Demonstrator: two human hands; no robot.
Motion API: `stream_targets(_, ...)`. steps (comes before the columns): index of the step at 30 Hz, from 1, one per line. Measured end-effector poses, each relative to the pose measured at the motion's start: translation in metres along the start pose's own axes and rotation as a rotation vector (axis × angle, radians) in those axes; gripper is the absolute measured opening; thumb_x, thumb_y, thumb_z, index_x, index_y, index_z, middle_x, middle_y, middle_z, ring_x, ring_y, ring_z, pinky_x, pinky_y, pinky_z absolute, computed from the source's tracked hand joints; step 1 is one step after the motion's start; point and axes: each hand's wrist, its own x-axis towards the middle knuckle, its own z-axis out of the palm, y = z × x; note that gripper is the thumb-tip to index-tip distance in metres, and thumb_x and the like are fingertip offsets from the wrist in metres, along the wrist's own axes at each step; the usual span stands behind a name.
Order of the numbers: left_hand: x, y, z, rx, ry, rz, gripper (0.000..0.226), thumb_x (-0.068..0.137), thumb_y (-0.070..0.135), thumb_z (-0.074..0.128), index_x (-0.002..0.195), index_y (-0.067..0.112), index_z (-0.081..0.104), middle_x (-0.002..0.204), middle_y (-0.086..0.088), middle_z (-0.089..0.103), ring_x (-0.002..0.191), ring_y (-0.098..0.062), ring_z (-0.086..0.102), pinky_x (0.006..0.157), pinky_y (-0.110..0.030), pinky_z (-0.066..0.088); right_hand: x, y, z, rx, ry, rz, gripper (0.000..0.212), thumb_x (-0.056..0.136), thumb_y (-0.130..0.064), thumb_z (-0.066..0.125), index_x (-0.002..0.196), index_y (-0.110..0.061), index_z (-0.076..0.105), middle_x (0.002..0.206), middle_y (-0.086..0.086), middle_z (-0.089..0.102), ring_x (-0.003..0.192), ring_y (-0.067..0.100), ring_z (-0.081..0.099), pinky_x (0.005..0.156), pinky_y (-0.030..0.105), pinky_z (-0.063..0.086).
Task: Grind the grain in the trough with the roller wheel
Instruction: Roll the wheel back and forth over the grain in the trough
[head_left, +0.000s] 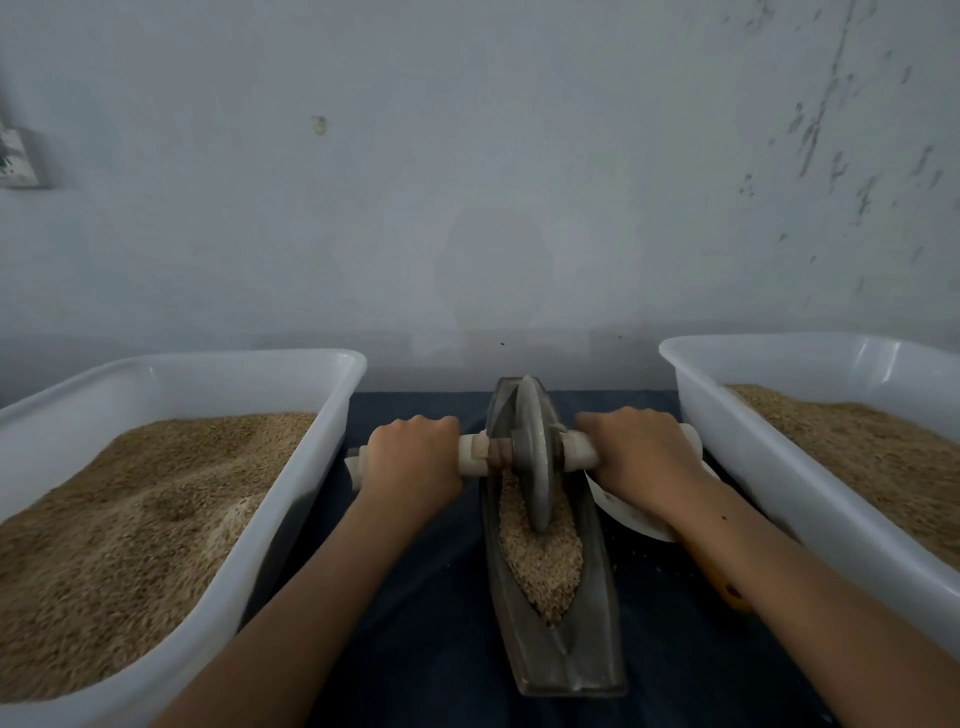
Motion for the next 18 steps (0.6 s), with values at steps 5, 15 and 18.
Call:
stream_targets(5, 0.002, -0.003, -0.009, -0.014, -0.224, 0.027, 0.019, 0.085, 0.031, 0.058, 0.099, 0.018, 0.059, 0.084, 0.002, 0.057, 0.078, -0.016, 0.056, 0.07, -0.028, 0.044, 0.0, 0.0, -0.016, 0.033, -0.175, -0.047, 0.014, 0.084, -0.026, 0.057, 0.097, -0.029, 0.061, 0.092, -0.003, 0.065, 0.087, 0.021, 0.062, 0.066, 0.03, 0.04)
stream_targets(15, 0.002, -0.003, -0.005, -0.041, -0.163, 0.011, 0.018, 0.086, 0.03, 0.059, 0.1, 0.019, 0.058, 0.092, 0.001, 0.062, 0.082, -0.017, 0.059, 0.07, -0.028, 0.045, 0.0, -0.002, -0.009, 0.008, -0.085, -0.034, 0.005, 0.087, -0.029, 0.055, 0.089, -0.031, 0.051, 0.093, -0.004, 0.065, 0.086, 0.021, 0.062, 0.064, 0.031, 0.035)
stream_targets(18, 0.001, -0.001, -0.003, -0.041, -0.062, -0.009, 0.015, 0.089, 0.031, 0.055, 0.099, 0.02, 0.053, 0.089, 0.002, 0.058, 0.072, -0.015, 0.048, 0.065, -0.028, 0.038, -0.001, -0.003, -0.001, -0.003, 0.032, -0.013, 0.006, 0.09, -0.028, 0.052, 0.092, -0.029, 0.046, 0.091, -0.003, 0.064, 0.084, 0.023, 0.061, 0.062, 0.031, 0.033)
